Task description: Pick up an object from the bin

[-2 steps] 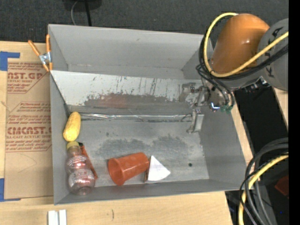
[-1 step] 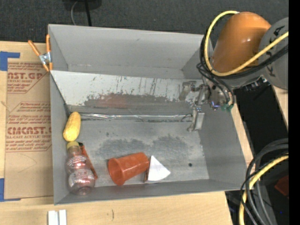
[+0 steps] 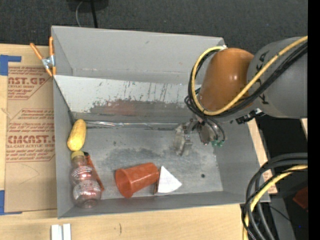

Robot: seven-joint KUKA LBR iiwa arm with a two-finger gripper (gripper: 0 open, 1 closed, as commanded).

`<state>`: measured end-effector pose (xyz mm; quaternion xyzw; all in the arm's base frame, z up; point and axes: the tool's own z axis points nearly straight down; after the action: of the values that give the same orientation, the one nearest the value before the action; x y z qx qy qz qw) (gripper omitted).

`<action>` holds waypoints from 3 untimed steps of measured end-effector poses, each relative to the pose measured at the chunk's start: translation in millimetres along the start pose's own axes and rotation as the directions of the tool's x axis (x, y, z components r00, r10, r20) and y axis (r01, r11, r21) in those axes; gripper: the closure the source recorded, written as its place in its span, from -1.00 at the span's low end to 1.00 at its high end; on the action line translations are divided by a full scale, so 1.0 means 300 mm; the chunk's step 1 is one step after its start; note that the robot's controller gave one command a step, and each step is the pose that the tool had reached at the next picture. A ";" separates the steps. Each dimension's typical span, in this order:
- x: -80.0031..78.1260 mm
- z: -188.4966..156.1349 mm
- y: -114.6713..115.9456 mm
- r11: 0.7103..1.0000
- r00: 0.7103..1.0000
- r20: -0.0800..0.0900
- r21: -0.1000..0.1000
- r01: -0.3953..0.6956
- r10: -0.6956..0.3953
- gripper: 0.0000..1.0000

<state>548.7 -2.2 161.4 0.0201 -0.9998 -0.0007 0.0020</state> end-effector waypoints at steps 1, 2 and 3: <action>0.000 0.000 -0.001 1.000 1.000 0.000 0.001 0.000 0.000 -1.00; 0.000 0.000 -0.001 1.000 1.000 0.000 0.001 0.000 0.000 -1.00; 0.012 0.045 0.024 0.998 0.998 0.008 0.003 0.070 -0.070 -1.00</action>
Offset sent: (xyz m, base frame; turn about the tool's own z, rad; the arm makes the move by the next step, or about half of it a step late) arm 0.0000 0.0000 0.0000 0.0000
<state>544.9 4.9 147.9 0.0550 -0.9985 0.0006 -0.0021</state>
